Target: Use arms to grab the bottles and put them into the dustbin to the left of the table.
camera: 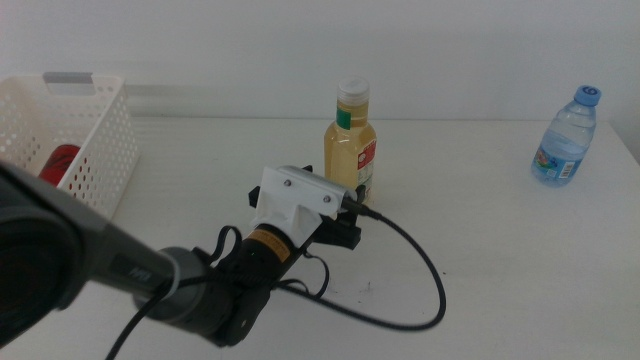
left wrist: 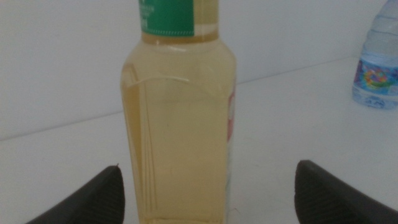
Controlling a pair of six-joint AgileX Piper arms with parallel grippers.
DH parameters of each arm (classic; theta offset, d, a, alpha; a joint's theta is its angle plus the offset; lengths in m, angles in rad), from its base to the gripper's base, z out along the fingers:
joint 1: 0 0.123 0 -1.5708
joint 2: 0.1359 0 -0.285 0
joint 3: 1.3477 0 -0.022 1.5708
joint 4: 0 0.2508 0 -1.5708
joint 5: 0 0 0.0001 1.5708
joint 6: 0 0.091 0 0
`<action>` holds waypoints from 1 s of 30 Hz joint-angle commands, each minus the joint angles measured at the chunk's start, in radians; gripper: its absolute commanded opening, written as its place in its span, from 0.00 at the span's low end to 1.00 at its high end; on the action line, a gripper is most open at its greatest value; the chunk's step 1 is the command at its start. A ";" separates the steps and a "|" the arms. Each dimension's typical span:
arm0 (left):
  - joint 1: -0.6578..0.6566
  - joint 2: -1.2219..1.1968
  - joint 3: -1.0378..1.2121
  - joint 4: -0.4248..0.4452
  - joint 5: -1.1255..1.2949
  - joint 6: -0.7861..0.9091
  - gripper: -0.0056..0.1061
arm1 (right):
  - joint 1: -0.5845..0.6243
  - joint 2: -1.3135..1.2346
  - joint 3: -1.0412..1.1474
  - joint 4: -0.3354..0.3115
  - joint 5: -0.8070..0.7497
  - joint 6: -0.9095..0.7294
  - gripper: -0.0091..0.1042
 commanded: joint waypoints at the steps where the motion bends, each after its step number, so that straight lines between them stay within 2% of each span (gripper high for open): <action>1: 0.022 0.036 -0.052 0.027 0.018 -0.039 0.89 | -0.004 -0.004 0.003 -0.009 -0.012 -0.006 0.90; 5: 0.064 0.075 -0.128 0.125 0.081 -0.069 0.89 | -0.004 -0.004 0.003 -0.009 -0.012 -0.006 0.90; 9: 0.091 0.104 -0.182 0.181 0.100 -0.099 0.89 | -0.004 -0.004 0.003 -0.009 -0.012 -0.006 0.90; 25: 0.101 0.298 -0.434 0.199 0.158 -0.115 0.89 | -0.004 -0.004 0.003 -0.009 -0.012 -0.006 0.90; 27: 0.101 0.304 -0.444 0.189 0.175 -0.115 0.85 | -0.004 -0.004 0.003 -0.009 -0.012 -0.006 0.90; 30: 0.102 0.302 -0.444 0.209 0.196 -0.108 0.62 | -0.004 -0.004 0.003 -0.009 -0.012 -0.006 0.90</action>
